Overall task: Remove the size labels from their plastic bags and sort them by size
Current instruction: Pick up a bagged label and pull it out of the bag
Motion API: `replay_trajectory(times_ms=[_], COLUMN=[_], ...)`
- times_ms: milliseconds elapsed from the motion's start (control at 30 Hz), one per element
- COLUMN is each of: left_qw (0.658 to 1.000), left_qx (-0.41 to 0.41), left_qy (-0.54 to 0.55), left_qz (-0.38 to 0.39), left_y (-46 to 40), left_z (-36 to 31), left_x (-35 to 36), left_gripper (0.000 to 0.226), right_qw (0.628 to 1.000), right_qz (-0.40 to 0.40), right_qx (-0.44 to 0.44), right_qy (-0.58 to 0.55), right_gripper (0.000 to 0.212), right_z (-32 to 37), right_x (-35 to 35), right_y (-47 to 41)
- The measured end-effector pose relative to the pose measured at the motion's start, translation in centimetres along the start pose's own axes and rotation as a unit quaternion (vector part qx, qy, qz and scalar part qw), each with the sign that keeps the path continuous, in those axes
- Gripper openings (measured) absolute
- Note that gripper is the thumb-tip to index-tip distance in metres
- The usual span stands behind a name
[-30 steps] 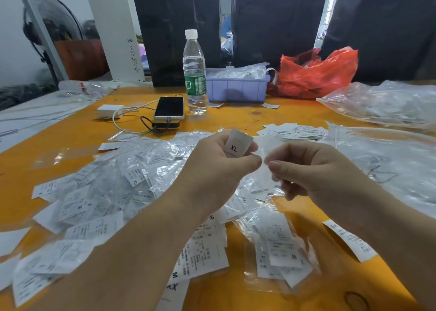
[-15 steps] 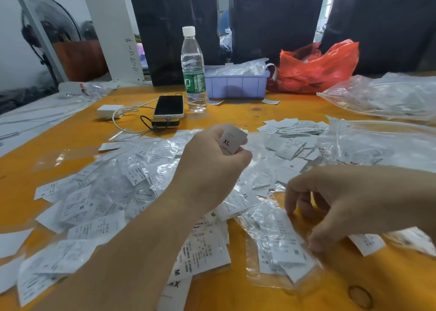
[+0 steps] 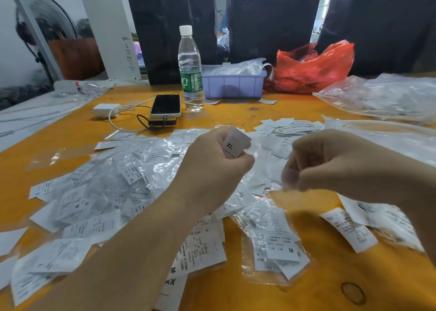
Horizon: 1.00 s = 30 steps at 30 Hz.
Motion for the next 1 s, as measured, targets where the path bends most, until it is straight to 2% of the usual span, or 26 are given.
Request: replay_trajectory(times_ms=[67, 133, 200, 267, 333, 367, 433, 467, 633, 700, 800, 900, 1000], left_qw=[1.000, 0.998, 0.996, 0.993, 0.990, 0.988, 0.985, 0.983, 0.983, 0.983, 0.977, 0.973, 0.976], left_qx=[-0.008, -0.014, -0.017, -0.019, -0.017, -0.014, -0.005, 0.000, 0.001, -0.011, -0.027, -0.026, -0.033], left_qy=[0.021, 0.056, 0.084, 0.102, 0.120, 0.126, 0.129, 0.133, 0.129, 0.136, 0.168, 0.193, 0.195], left_qz=[0.007, 0.017, 0.033, 0.050, 0.074, 0.089, 0.115, 0.124, 0.133, 0.124, 0.131, 0.121, 0.095], left_y=[0.0, 0.0, -0.1, -0.2, -0.1, -0.1, 0.0, 0.0, 0.0, -0.1, 0.0, 0.0, -0.1], left_z=[0.2, 0.3, 0.2, 0.1, 0.1, 0.0, -0.1, -0.1, -0.2, 0.0, 0.0, -0.1, 0.2], left_x=[0.1, 0.2, 0.4, 0.6, 1.0, 1.3, 1.8, 2.0, 1.9, 1.7, 1.9, 1.7, 1.4], left_gripper=[0.012, 0.013, 0.014, 0.015, 0.015, 0.015, 0.015, 0.015, 0.019, 0.025, 0.033, 0.027, 0.024], right_qw=[0.996, 0.987, 0.981, 0.979, 0.979, 0.982, 0.988, 0.987, 0.974, 0.970, 0.959, 0.945, 0.935], right_qz=[-0.082, -0.158, -0.184, -0.168, -0.128, -0.104, -0.070, -0.063, -0.008, -0.018, -0.073, -0.121, -0.123], right_qx=[-0.017, -0.024, -0.027, -0.030, -0.044, -0.047, -0.044, -0.036, -0.019, -0.030, -0.037, -0.043, -0.048], right_qy=[-0.022, -0.022, -0.054, -0.115, -0.152, -0.148, -0.131, -0.140, -0.226, -0.241, -0.272, -0.302, -0.328], right_gripper=[0.031, 0.035, 0.040, 0.034, 0.014, 0.018, 0.041, 0.041, 0.007, 0.005, 0.017, 0.025, 0.024], right_z=[-0.3, -0.7, -1.3, -1.7, -1.3, -1.1, -0.9, -0.9, -1.3, -1.2, -1.4, -1.8, -2.0], right_x=[-1.0, -1.9, -2.2, -1.8, -1.1, -0.7, 0.0, 0.2, 1.0, 0.8, 0.0, -0.8, -0.7], right_y=[-0.1, 0.0, -0.1, -0.5, -0.8, -0.9, -1.1, -1.1, -1.3, -1.3, -1.2, -1.0, -1.0])
Point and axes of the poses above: each hand's wrist, its own y-axis away from the middle knuckle, its own x-axis out of the palm, z = x × y, the point moved 7 cm from there along -y, towards the middle knuckle, and after that the axes turned 14 degrees about z, right-handed, at the moved point
